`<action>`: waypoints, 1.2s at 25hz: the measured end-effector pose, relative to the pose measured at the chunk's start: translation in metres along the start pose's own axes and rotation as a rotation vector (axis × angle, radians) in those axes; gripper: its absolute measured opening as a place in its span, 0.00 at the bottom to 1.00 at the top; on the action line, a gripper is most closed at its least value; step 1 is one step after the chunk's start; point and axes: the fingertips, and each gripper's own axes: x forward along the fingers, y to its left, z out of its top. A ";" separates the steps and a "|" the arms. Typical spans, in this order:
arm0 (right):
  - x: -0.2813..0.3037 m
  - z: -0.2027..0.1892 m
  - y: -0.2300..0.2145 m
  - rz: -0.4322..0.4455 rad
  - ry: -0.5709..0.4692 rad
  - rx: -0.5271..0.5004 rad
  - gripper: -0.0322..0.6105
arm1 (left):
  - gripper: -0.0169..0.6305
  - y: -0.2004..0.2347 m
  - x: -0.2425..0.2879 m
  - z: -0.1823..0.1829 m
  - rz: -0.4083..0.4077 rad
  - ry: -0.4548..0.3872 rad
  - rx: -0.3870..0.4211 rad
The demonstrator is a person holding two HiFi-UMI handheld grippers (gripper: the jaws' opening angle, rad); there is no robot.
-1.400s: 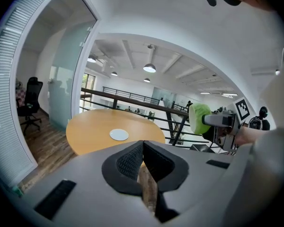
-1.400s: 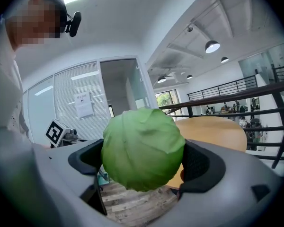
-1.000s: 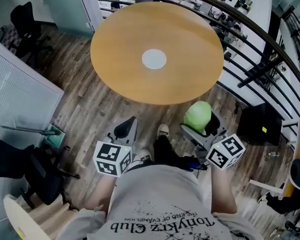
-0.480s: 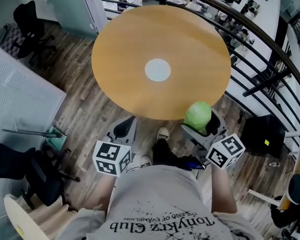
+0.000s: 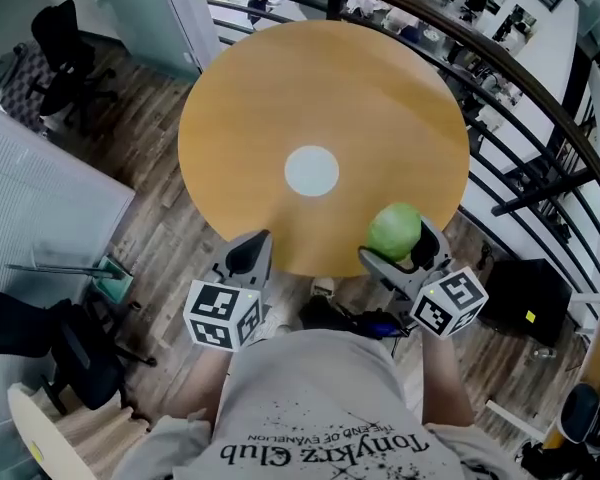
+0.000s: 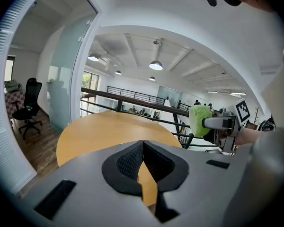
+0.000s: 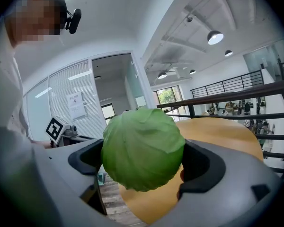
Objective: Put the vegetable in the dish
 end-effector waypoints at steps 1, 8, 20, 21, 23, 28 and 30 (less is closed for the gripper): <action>0.004 0.002 -0.008 0.004 0.006 0.003 0.79 | 0.06 0.001 0.007 0.004 0.007 0.002 0.000; 0.029 0.010 -0.047 0.048 0.032 0.006 0.79 | 0.06 0.000 0.051 0.022 0.034 0.017 -0.013; 0.042 0.012 -0.066 0.061 0.058 0.001 0.79 | 0.06 0.006 0.077 0.033 0.044 0.031 0.009; 0.043 0.012 -0.067 0.054 0.060 0.003 0.79 | 0.06 0.007 0.079 0.034 0.043 0.033 0.019; 0.044 0.011 -0.069 0.040 0.061 0.009 0.79 | 0.06 0.009 0.082 0.034 0.034 0.040 0.034; 0.052 0.007 -0.071 0.007 0.085 0.011 0.79 | 0.06 0.016 0.089 0.037 -0.007 0.055 0.052; 0.056 0.004 -0.074 0.002 0.097 0.016 0.79 | 0.06 0.019 0.092 0.038 -0.016 0.059 0.057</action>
